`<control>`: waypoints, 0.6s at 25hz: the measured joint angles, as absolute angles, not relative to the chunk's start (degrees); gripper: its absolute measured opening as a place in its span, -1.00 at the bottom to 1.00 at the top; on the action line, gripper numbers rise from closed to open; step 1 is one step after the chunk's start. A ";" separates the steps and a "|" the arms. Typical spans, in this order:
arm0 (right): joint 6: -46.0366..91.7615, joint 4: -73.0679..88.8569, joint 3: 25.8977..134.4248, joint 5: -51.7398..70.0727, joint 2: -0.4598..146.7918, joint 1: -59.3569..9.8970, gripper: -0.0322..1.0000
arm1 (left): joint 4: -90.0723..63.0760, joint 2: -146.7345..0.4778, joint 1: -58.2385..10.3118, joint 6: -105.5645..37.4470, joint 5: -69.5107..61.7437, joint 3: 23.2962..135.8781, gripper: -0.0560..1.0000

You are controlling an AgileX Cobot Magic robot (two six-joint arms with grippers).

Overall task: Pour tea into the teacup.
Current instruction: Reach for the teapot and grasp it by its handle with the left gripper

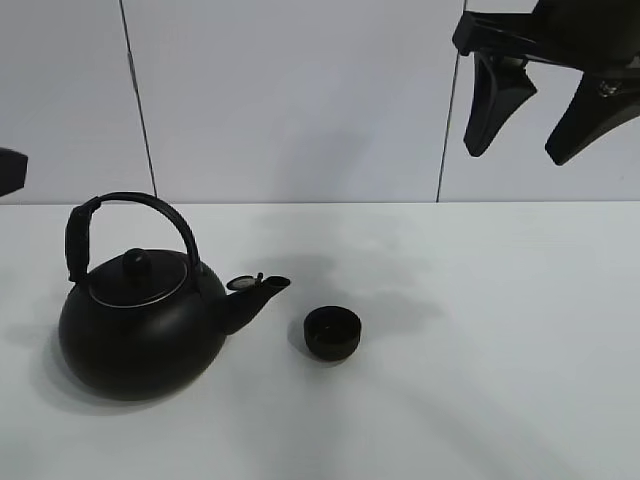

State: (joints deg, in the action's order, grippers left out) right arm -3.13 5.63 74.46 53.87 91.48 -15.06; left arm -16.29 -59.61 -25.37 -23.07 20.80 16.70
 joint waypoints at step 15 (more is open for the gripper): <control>-3.13 5.58 74.46 52.97 91.48 -15.06 0.02 | -11.50 -76.65 -25.37 -18.07 41.72 10.83 0.07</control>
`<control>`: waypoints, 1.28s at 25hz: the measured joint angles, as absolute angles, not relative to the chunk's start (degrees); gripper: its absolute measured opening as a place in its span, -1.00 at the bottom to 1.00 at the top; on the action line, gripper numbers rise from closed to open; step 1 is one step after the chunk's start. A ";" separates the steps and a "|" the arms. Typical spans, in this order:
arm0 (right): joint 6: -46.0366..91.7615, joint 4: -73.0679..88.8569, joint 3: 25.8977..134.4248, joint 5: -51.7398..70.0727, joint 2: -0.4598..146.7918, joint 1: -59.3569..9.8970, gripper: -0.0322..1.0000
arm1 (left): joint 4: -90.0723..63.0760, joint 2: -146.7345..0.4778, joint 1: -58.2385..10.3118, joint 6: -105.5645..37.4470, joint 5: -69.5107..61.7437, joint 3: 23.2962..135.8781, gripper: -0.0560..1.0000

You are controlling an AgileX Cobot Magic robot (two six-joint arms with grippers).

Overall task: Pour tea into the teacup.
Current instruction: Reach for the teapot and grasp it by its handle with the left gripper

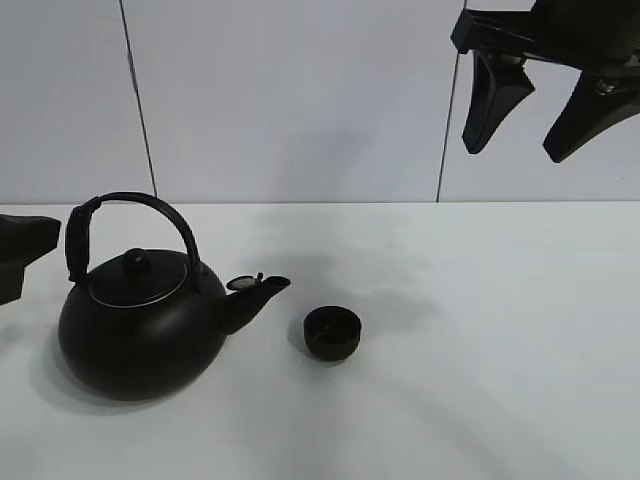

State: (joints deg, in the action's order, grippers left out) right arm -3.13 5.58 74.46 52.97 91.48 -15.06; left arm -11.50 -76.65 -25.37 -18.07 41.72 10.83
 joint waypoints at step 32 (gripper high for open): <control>-3.13 5.58 74.46 52.93 91.48 -15.06 0.02 | -7.03 -102.05 -25.37 -6.96 65.37 19.54 0.07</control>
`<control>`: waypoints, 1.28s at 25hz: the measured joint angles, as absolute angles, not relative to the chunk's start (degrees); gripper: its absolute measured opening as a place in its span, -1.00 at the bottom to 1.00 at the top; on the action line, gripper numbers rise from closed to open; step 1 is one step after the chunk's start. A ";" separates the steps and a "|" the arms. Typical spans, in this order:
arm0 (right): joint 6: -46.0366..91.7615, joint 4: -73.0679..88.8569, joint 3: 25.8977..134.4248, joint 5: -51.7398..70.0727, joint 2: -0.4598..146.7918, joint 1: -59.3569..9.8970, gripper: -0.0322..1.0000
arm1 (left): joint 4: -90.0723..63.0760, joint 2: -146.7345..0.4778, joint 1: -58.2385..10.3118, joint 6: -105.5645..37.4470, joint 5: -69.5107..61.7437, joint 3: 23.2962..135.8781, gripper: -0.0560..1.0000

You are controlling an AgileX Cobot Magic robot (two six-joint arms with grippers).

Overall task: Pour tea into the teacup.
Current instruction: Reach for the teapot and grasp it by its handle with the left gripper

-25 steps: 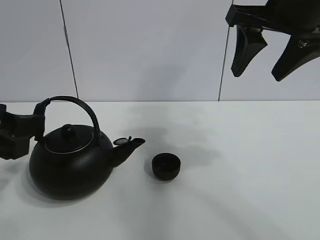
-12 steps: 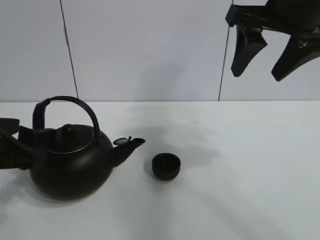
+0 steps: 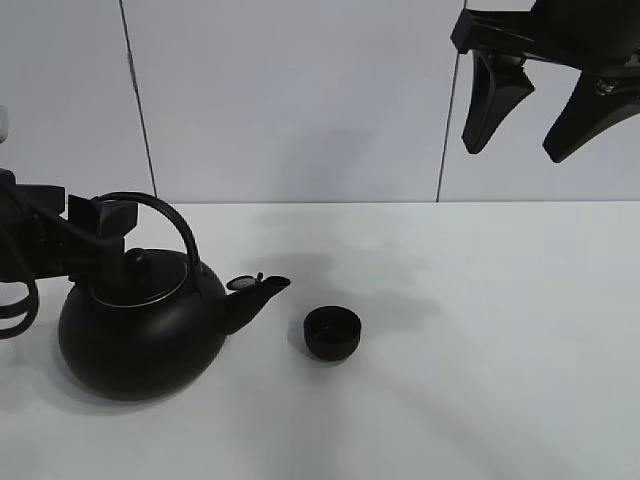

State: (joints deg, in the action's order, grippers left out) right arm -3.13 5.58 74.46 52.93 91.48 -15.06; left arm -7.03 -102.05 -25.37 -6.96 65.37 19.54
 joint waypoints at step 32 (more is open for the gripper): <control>-3.13 5.58 74.46 52.76 91.48 -15.06 0.02 | -7.95 -102.61 -25.37 -13.49 61.60 19.59 -0.69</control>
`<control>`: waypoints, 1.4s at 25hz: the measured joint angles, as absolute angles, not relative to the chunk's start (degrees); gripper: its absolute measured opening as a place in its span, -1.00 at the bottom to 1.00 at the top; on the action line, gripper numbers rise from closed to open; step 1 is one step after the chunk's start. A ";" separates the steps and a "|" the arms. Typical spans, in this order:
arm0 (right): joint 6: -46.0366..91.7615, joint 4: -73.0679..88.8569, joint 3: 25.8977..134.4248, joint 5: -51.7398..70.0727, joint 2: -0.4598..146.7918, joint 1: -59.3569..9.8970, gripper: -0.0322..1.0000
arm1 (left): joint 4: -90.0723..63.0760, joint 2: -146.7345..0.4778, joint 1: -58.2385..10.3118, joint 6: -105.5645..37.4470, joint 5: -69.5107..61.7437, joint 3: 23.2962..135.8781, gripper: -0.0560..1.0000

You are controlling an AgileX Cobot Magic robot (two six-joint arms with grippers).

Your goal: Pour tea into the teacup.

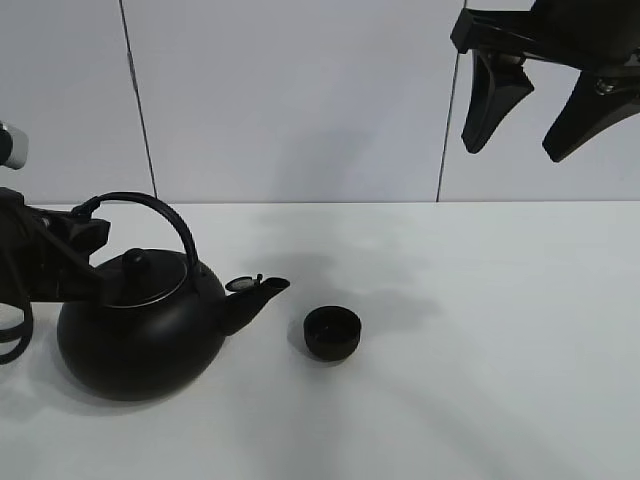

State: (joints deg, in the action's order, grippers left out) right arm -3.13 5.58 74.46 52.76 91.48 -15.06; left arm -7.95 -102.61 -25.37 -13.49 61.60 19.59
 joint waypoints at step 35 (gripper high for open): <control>-3.13 5.63 74.46 52.43 91.48 -15.06 0.02 | -5.81 -94.57 -30.32 -8.28 49.43 29.17 -0.69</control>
